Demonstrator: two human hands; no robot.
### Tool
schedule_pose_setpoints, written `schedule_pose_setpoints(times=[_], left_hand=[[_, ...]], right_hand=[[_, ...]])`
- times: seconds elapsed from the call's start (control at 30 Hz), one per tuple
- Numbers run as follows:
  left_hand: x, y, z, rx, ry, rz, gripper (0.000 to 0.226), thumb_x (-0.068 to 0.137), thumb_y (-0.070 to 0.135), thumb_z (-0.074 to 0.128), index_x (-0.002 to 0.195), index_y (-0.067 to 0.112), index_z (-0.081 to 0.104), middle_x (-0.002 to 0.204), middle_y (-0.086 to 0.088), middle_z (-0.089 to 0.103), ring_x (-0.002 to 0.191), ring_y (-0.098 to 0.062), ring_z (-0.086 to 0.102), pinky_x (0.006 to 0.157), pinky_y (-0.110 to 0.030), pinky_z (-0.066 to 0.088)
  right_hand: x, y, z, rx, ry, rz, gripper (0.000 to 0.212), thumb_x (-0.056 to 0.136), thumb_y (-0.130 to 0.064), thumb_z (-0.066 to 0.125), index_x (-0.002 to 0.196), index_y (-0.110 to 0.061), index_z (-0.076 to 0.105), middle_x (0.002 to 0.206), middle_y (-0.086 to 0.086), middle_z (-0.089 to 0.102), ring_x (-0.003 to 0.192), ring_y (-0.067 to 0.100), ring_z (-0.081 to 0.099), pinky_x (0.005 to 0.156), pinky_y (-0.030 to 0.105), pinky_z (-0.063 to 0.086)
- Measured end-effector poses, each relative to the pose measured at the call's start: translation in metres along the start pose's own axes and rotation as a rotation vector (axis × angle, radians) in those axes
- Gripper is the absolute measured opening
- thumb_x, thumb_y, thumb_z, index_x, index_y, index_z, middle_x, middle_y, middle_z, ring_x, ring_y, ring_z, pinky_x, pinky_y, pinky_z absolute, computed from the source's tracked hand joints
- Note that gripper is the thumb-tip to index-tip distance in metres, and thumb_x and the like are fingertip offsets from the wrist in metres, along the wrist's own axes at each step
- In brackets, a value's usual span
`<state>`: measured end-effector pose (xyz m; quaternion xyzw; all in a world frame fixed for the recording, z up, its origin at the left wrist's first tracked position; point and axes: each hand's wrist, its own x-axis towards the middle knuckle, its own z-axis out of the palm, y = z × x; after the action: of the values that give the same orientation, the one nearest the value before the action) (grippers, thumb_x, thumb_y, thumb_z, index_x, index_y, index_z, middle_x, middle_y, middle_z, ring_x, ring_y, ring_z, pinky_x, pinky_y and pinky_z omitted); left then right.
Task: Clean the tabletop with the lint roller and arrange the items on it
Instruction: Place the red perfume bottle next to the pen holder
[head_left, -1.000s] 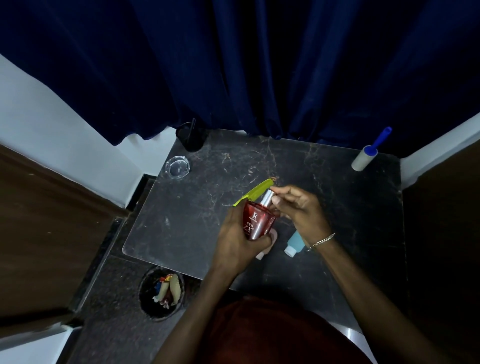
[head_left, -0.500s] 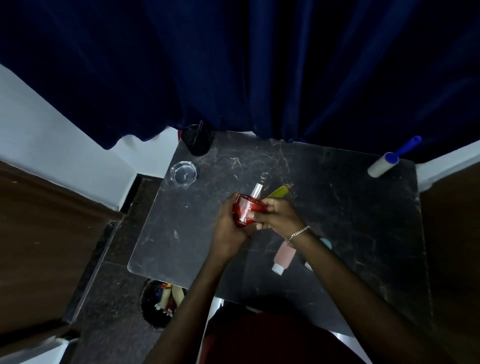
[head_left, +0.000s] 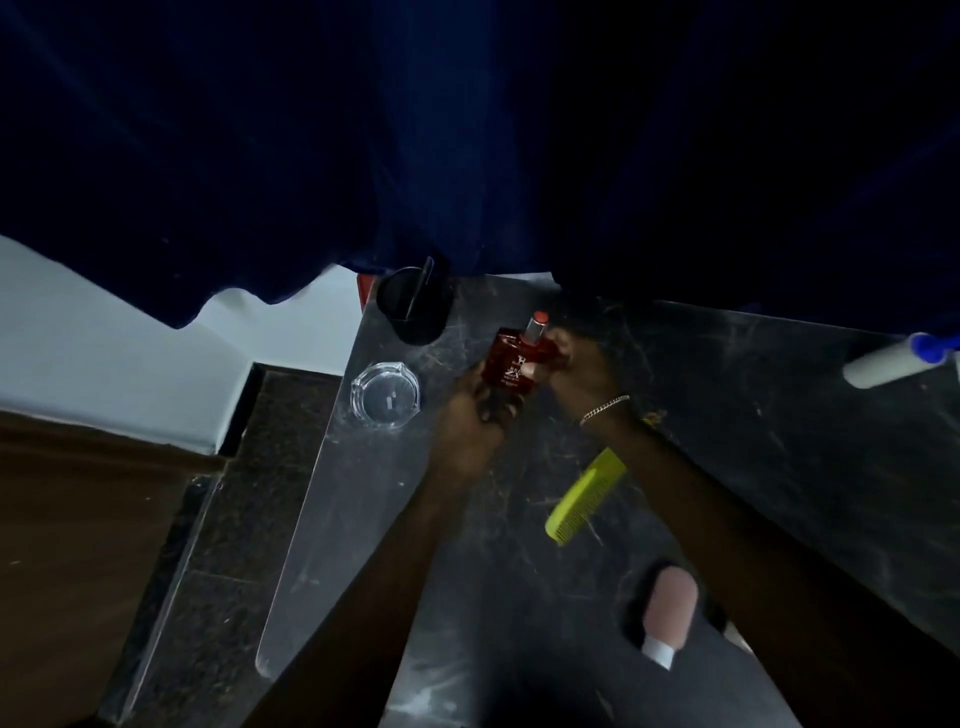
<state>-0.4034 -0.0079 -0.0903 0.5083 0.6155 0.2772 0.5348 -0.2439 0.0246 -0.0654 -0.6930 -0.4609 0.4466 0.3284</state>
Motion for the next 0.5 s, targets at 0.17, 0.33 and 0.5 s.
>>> schedule_pose_setpoints(times=[0.17,0.33,0.5], left_hand=[[0.059,-0.007,-0.004,0.052,0.006,0.069,0.065,0.088,-0.003,0.066,0.148,0.013,0.050,0.141,-0.011,0.064,0.129,-0.031,0.063,0.106,-0.044,0.053],[0.086,-0.009,0.001,-0.018,0.025,0.126,0.062,0.080,0.024,0.068,0.138,0.038,0.052,0.125,0.006,0.072,0.115,-0.012,0.069,0.106,-0.044,0.054],[0.103,-0.022,0.007,-0.090,0.017,0.107,0.066,0.083,0.014,0.074,0.144,0.025,0.051,0.128,0.004,0.071,0.121,-0.015,0.068,0.111,-0.048,0.052]], right_hand=[[0.055,-0.004,0.010,-0.058,0.044,-0.100,0.041,0.074,0.000,0.078,0.111,-0.014,0.067,0.098,-0.006,0.068,0.089,0.009,0.065,0.083,0.025,0.050],[0.086,-0.003,0.018,-0.138,0.061,-0.198,0.043,0.074,-0.004,0.079,0.114,-0.015,0.069,0.115,0.002,0.071,0.102,0.012,0.067,0.083,0.005,0.045],[0.101,0.006,0.024,-0.145,0.039,-0.204,0.047,0.075,-0.003,0.078,0.120,-0.014,0.067,0.120,0.006,0.070,0.110,0.018,0.066,0.097,0.028,0.051]])
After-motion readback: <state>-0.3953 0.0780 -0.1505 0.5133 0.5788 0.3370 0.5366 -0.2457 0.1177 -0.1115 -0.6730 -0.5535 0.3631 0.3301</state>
